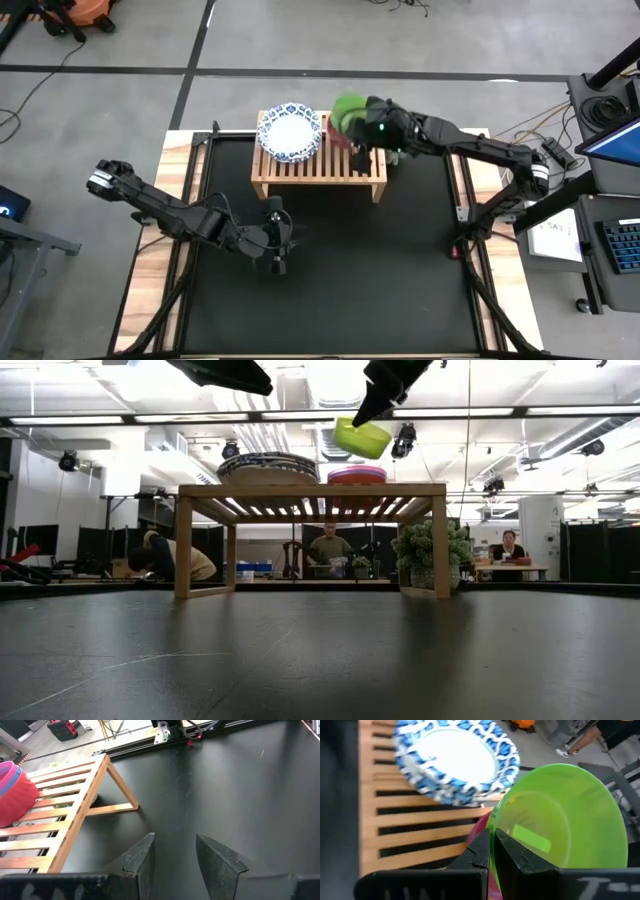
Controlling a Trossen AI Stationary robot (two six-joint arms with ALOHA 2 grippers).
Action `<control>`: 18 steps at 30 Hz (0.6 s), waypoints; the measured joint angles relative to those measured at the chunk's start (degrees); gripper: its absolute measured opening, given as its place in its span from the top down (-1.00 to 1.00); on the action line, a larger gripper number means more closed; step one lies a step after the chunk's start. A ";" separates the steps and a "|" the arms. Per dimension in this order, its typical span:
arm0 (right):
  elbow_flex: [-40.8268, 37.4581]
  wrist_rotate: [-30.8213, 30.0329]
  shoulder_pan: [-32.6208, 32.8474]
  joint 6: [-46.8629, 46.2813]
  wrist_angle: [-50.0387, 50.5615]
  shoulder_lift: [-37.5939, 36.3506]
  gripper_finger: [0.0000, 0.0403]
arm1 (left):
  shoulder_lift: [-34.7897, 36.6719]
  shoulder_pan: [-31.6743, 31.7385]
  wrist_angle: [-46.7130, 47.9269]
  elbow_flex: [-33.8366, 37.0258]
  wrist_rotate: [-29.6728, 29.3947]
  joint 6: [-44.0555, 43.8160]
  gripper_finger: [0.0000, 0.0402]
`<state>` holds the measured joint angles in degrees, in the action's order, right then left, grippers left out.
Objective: Place and stack bowls onto a shelf
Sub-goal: Stack the green bowl on top of the pink bowl on the shelf
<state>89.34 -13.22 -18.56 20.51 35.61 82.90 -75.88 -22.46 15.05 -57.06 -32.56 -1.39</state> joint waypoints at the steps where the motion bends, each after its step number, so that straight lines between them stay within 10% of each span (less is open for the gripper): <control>1: 0.00 1.63 -0.98 -0.12 -0.58 0.07 0.96 | 0.00 0.00 0.02 0.00 0.00 0.02 0.38; 18: -0.04 4.38 -4.71 -2.07 -0.14 2.74 0.46 | 0.12 0.00 2.49 0.00 -0.04 1.25 0.38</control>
<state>89.30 -8.84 -23.27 18.44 35.46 85.64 -75.76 -22.46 17.54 -57.06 -32.60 -0.13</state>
